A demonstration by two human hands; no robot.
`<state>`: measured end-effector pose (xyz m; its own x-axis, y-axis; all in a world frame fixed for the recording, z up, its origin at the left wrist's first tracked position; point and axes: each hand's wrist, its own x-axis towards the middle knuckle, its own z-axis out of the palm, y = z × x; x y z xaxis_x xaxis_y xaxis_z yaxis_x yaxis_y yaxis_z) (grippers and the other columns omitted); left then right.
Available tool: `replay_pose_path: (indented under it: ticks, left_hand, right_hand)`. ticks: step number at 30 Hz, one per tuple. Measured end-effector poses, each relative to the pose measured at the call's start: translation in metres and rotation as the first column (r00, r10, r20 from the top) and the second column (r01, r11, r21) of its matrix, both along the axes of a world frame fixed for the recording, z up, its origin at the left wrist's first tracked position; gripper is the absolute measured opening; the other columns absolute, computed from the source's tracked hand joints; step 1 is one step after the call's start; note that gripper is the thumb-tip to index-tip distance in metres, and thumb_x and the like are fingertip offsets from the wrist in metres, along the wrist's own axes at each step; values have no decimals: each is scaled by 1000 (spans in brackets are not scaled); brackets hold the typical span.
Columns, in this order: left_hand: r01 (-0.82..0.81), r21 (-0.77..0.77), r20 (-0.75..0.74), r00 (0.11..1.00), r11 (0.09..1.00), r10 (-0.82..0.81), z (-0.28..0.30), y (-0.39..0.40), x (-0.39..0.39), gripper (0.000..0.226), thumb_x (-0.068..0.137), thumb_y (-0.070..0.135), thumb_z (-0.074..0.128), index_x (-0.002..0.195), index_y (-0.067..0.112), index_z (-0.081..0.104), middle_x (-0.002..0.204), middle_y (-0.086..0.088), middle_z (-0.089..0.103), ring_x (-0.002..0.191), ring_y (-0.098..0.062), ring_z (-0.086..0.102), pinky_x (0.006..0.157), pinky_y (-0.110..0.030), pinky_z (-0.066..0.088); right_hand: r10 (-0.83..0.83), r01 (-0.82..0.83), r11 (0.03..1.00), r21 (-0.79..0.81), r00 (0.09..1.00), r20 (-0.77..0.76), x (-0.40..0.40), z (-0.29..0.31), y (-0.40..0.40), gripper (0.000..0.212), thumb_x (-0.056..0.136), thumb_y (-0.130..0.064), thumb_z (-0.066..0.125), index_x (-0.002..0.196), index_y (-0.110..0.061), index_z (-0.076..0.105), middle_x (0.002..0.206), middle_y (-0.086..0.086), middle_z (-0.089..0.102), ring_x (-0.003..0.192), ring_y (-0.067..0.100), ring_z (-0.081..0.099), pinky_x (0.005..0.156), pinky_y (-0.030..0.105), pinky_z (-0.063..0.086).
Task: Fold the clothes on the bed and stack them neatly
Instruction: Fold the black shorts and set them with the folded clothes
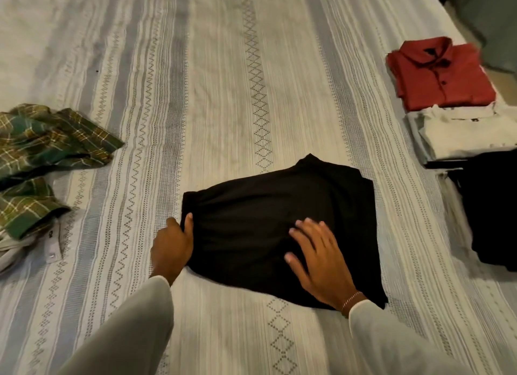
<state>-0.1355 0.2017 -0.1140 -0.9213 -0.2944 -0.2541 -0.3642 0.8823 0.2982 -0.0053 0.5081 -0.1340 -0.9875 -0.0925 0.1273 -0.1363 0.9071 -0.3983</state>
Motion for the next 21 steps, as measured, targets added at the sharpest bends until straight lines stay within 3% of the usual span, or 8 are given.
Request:
replay_pose_path:
  ticks: [3,5,7,9,10,16,19,21]
  left_hand:
    - [7,-93,-42,999,996,-11,9,4,5,56,102,55,35,110,1,48,105,-25,62,92,-45,62,72,-48,45]
    - [213,-248,-213,939,945,-268,10,5,13,45,102,44,46,108,0,53,103,-22,61,88,-40,60,73,-49,47]
    - [616,-352,-348,613,705,-709,2,9,31,34,95,38,55,101,4,59,95,-17,61,81,-34,56,73,-45,43]
    - [869,-368,-257,246,330,-934,-7,10,55,40,86,46,58,103,10,62,94,-11,60,80,-28,55,70,-40,44]
    - [913,-345,-169,167,217,-971,-10,9,63,45,84,51,59,106,13,63,96,-8,60,82,-26,55,70,-39,46]
    - [917,-332,-111,196,222,-974,-21,1,70,44,84,56,56,111,22,66,101,-3,63,87,-23,59,71,-37,51]
    - [922,-289,-143,225,258,-964,-20,2,60,33,86,44,48,100,22,69,91,0,64,79,-20,60,64,-31,48]
    - [914,-150,-167,352,377,-921,-19,4,53,29,90,41,48,93,23,70,85,5,62,75,-15,59,65,-26,42]
  right_hand:
    - [162,-162,985,56,987,7,56,2,-2,60,84,-65,62,121,-18,68,125,5,62,117,25,56,100,44,47]
    - [130,-137,982,129,990,59,86,-9,11,53,83,-60,62,118,-20,68,119,4,63,108,25,59,92,42,51]
    - [34,-46,984,173,997,73,99,-17,26,43,85,-49,59,116,-20,68,117,4,62,105,26,61,88,41,52]
    - [14,-29,971,238,998,65,103,-21,34,41,85,-40,52,116,-18,69,116,5,64,104,28,61,85,43,53]
    - [17,-35,959,280,998,65,103,-20,35,42,85,-37,49,116,-17,70,116,6,65,104,29,61,84,44,54]
    - [18,-43,947,318,996,82,104,-13,58,41,87,-30,44,112,-13,72,103,6,67,87,28,65,73,41,56]
    - [66,-92,984,151,983,169,85,-2,81,29,89,-30,52,109,-19,72,97,-4,69,81,15,67,67,29,57]
    - [58,-39,997,-63,939,340,61,16,98,19,95,-35,60,107,-25,70,96,-13,70,82,4,66,71,24,55]
